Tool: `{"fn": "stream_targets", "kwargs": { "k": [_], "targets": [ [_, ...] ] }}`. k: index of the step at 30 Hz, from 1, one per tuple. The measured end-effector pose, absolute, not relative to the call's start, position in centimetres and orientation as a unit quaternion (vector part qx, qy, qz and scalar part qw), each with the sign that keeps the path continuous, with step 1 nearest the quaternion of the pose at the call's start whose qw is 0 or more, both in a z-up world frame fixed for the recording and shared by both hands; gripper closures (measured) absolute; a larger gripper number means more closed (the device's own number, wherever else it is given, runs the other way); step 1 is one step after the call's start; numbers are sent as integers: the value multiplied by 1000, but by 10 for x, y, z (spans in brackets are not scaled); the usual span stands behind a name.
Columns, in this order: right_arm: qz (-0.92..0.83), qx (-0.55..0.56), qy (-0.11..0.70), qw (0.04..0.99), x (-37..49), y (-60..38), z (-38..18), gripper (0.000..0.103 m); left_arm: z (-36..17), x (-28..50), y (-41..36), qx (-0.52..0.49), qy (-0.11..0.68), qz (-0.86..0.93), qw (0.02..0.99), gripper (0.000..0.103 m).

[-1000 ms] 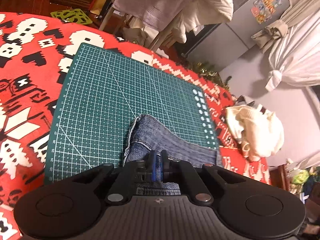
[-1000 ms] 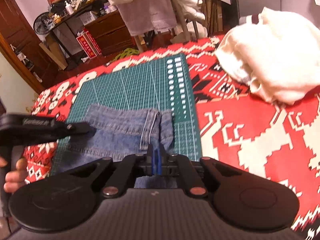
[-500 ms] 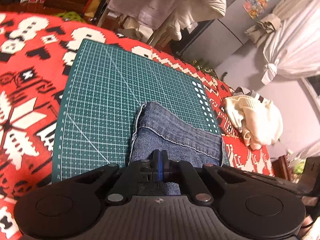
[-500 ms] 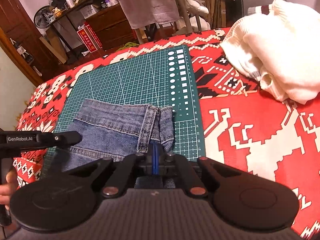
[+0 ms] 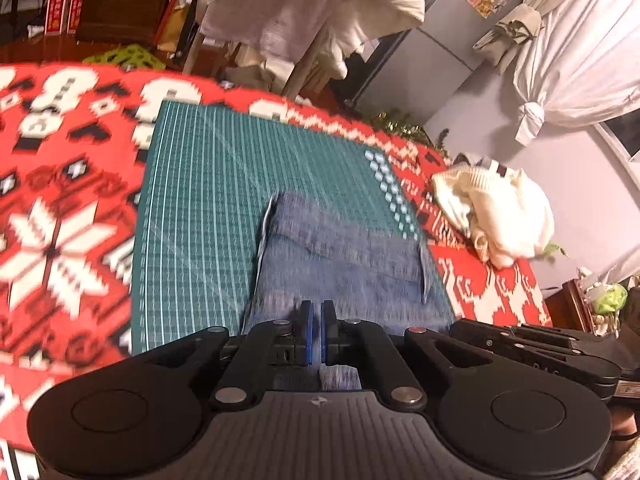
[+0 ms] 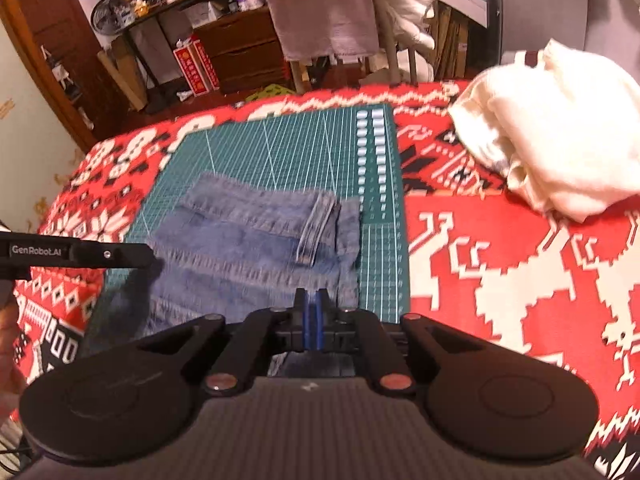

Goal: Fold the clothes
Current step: 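Pull the folded hem back off the waistband with both grippers, unfolding the shorts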

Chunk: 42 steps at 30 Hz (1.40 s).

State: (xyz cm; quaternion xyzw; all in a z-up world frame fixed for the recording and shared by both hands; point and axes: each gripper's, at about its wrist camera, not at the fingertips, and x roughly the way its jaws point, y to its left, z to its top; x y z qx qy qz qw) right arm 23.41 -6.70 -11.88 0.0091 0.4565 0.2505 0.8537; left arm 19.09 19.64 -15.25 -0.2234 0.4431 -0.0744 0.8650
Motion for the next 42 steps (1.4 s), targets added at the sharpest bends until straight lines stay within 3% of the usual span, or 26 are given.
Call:
{"fn": "stream_targets", "kwargs": {
  "k": [17, 42],
  "targets": [
    [244, -13, 458, 855, 221, -73, -131, 99, -170, 164, 198, -210, 459, -59, 862, 100],
    [248, -38, 467, 848, 133, -90, -127, 101, -170, 74, 195, -205, 469, -45, 858, 100]
  ]
}}
